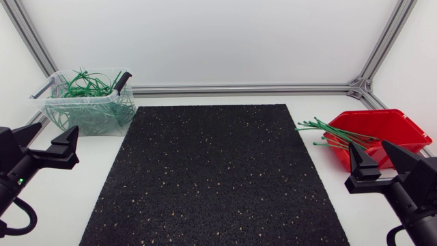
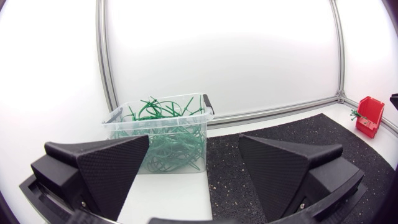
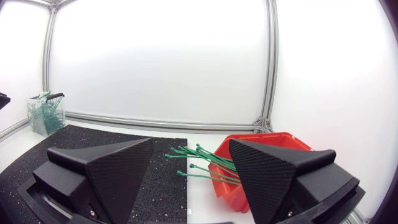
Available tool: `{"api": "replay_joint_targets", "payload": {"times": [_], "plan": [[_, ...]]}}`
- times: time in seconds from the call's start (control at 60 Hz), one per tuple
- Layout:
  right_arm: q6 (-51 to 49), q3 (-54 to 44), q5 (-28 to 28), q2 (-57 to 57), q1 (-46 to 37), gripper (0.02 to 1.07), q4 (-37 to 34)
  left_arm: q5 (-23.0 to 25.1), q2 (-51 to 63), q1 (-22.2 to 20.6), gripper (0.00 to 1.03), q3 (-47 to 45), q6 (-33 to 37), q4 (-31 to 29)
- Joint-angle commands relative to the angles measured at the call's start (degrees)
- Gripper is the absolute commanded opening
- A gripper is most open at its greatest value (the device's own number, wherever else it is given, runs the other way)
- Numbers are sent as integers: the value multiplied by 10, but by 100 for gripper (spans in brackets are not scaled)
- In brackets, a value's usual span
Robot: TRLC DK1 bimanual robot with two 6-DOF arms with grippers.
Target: Take a green cable tie from the red box, thread the tail through the head to close it, then place it in the transparent bin on the left.
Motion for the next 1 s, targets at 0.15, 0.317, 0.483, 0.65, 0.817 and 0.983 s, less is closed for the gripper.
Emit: {"api": "replay_joint_targets", "payload": {"times": [0.15, 0.317, 0.483, 0.65, 0.817, 0.983], "plan": [[23, -52, -31, -48, -24, 90, 12, -4, -70, -12, 100, -54, -31, -17], [23, -52, -31, -48, -24, 91, 12, -26, -123, -34, 100, -73, -41, -47], [23, -52, -31, -48, -24, 91, 12, -48, -175, -56, 100, -92, -50, -75], [23, -52, -31, -48, -24, 91, 12, -73, -235, -80, 100, -113, -61, -108], [23, -52, -31, -48, -24, 91, 12, -93, -285, -101, 100, -131, -69, -135], [23, -52, -31, -48, -24, 91, 12, -115, -336, -122, 100, -149, -79, -164]]}}
